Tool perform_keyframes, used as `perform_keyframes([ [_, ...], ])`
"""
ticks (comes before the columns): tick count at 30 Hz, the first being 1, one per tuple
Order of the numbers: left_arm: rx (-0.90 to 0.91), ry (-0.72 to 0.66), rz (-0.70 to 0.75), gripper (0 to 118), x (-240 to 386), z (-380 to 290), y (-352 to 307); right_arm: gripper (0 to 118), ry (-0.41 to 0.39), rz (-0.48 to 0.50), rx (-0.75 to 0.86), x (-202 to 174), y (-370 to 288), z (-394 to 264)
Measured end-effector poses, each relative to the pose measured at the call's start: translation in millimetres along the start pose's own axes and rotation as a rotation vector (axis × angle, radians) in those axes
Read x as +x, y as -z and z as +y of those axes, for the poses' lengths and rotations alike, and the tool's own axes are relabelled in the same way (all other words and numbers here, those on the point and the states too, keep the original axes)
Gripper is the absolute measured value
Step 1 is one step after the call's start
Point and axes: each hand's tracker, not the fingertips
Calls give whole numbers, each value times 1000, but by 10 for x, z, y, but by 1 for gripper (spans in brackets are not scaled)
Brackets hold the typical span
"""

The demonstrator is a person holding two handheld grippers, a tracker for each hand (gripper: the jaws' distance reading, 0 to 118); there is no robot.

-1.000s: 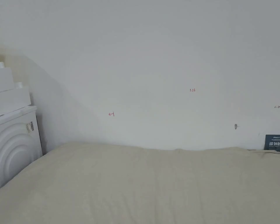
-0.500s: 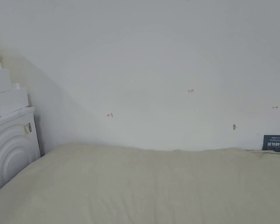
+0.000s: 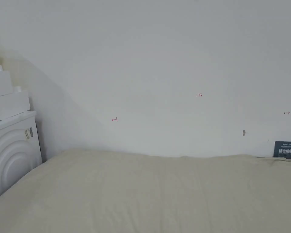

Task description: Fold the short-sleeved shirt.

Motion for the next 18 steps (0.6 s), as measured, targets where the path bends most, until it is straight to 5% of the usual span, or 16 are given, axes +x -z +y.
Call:
perform_keyframes([
  [2,-3,10,7,35,1,2,5,30,-2,-2,3,-3,-2,-4],
  [3,-2,13,18,60,5,6,5,59,-9,-3,-8,-2,15,-2],
  [4,-7,13,18,74,3,15,10,76,-14,-3,-14,-1,27,-6],
  [6,13,5,9,96,-1,4,2,94,-24,14,-4,-7,20,-37],
  [12,28,-25,3,118,-11,-8,-3,99,-32,6,6,-49,43,-80],
  [18,29,-21,11,118,-22,9,-12,99,76,-12,4,39,62,-84],
])
